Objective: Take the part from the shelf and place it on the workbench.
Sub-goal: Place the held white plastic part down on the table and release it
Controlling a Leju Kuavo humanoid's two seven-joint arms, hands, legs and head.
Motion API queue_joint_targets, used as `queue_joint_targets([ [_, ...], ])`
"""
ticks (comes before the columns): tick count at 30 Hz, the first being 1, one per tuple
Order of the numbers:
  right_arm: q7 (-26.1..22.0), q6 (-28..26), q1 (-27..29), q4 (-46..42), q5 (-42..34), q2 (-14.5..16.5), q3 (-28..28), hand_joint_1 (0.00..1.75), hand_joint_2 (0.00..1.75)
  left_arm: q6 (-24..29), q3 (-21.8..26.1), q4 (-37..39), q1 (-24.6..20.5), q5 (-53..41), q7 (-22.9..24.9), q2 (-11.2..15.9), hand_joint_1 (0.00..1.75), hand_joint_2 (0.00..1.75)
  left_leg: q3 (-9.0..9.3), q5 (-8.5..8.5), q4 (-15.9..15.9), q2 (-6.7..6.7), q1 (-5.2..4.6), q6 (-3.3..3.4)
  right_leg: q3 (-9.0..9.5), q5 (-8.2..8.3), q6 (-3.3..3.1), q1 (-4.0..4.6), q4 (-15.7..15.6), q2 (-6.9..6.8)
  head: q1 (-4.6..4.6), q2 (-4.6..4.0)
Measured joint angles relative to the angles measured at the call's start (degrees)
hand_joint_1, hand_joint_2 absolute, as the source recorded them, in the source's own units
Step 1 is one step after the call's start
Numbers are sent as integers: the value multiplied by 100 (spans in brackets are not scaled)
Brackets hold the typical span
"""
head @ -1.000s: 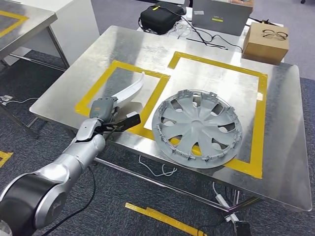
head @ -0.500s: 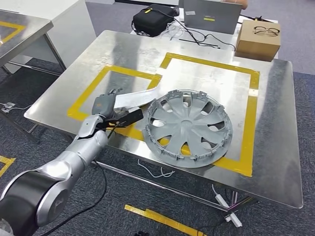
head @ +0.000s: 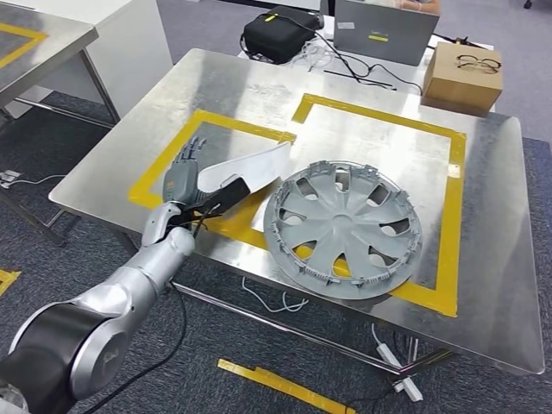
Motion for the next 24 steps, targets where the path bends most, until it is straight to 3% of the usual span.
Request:
queue_joint_targets([
  [3, -22, -27, -35, 4, 53, 1, -28, 0, 0, -51, 195, -170, 66, 619, -372, -110, 0, 0, 1, -24, 24, -8, -11, -41, 554, 540, -28, 2, -1141, -12, 2, 0],
  [5, -62, -52, -54, 8, 91, 3, -63, 0, 0, -292, 374, -377, 135, 1306, -669, -207, 0, 0, -18, -28, 39, -10, -32, -91, 772, 614, -73, 11, -1536, -12, -8, 0],
  [9, -107, -80, -44, 17, 136, 11, -133, 0, 0, -1011, 653, -839, 350, 2410, -958, -378, 0, 0, -50, -103, 117, -8, -22, -208, 804, 624, -218, 12, -1577, -5, -22, 0],
  [11, -137, -109, -47, 17, 167, 18, -176, 0, 0, -1495, 759, -1156, 485, 3096, -1100, -430, 0, 0, -257, -405, 612, -2, -10, -262, 817, 638, -276, -3, -1598, -8, -40, 0],
  [13, -181, -137, -38, 20, 191, 17, -233, 0, 0, -1821, 829, -1558, 695, 3748, -1184, -475, 0, 0, -589, -756, 1384, -1, -4, -289, 820, 630, -297, 3, -1595, -3, -50, 0],
  [14, -203, -147, -25, 22, 198, 17, -264, 0, 0, -1916, 846, -1787, 823, 4032, -1193, -496, 0, 0, -691, -817, 1625, -2, -3, -290, 823, 626, -301, 5, -1592, 4, -50, 0],
  [15, -222, -157, -7, 25, 202, 17, -293, 0, 0, -1959, 852, -2022, 941, 4249, -1179, -518, 0, 0, -697, -760, 1644, -2, -4, -281, 826, 623, -301, 8, -1587, 11, -52, 0],
  [16, -244, -169, 11, 27, 202, 17, -326, 0, 0, -1977, 854, -2260, 1040, 4431, -1156, -539, 0, 0, -599, -604, 1437, -1, -5, -262, 832, 621, -299, 11, -1582, 17, -52, 0],
  [17, -269, -181, 27, 29, 202, 18, -360, 0, 0, -1969, 853, -2492, 1118, 4575, -1122, -562, 0, 0, -417, -385, 1046, 0, -9, -231, 837, 616, -292, 15, -1576, 20, -51, 0],
  [19, -308, -200, 43, 32, 202, 23, -423, 0, 0, -1915, 846, -2884, 1212, 4765, -1054, -599, 0, 0, -81, -118, 324, 3, -32, -165, 829, 606, -262, 36, -1559, 18, -46, 0],
  [20, -314, -207, 48, 34, 202, 26, -450, 0, 0, -1885, 840, -3045, 1252, 4823, -1030, -616, 0, 0, 4, -76, 128, 1, -46, -142, 820, 604, -237, 43, -1556, 14, -44, 0],
  [24, -315, -216, 64, 41, 202, 34, -527, 0, 0, -1844, 829, -3436, 1379, 4899, -1005, -664, 0, 0, 25, -61, 27, -5, -52, -74, 805, 605, -130, 35, -1571, 3, -46, 0],
])
